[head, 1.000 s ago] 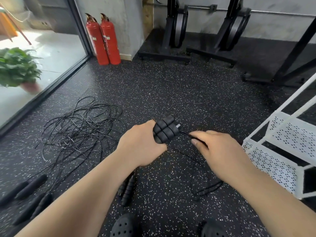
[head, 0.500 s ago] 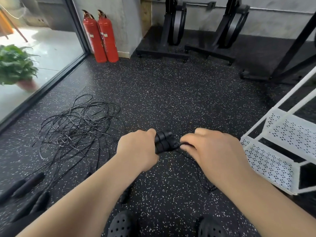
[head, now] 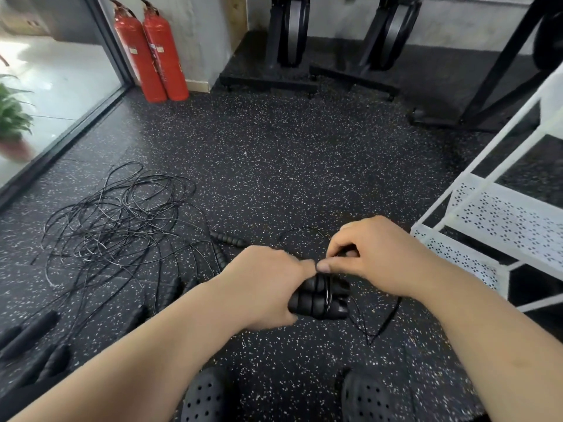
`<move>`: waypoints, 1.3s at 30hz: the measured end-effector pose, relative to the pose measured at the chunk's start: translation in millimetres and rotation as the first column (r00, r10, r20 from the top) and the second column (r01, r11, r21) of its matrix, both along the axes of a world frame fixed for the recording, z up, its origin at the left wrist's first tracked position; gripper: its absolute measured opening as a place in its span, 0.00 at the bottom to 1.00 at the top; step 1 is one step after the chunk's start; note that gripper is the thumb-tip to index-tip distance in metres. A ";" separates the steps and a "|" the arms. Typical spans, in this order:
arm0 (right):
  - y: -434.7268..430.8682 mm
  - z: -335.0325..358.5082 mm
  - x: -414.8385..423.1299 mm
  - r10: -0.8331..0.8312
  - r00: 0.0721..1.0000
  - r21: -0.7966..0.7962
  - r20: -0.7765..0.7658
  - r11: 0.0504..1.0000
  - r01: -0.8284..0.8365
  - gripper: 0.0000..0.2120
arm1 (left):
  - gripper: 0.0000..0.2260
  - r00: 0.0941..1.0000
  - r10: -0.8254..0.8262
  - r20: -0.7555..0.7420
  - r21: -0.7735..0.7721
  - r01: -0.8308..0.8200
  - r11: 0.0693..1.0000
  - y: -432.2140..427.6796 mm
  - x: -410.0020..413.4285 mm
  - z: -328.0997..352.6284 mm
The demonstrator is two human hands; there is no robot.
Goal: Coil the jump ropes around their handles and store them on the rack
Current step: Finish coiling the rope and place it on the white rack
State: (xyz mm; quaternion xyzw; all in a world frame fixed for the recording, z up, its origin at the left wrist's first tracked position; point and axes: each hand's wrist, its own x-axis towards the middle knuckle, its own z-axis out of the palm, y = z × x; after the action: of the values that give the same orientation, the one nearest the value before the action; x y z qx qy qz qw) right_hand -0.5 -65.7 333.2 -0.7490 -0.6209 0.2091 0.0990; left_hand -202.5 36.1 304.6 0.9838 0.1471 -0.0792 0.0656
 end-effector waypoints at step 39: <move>-4.8 4.0 -28.6 -0.225 0.972 0.242 0.064 0.949 0.203 0.17 | 0.14 0.866 0.492 -0.093 0.054 -0.489 0.871 17.5 -2.8 -7.3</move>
State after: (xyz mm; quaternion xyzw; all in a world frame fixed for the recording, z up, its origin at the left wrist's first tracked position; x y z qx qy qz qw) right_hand -29.1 -70.5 337.2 -0.8037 -0.5601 0.0884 0.1802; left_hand -205.3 53.5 297.3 0.9095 0.3964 -0.1091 0.0617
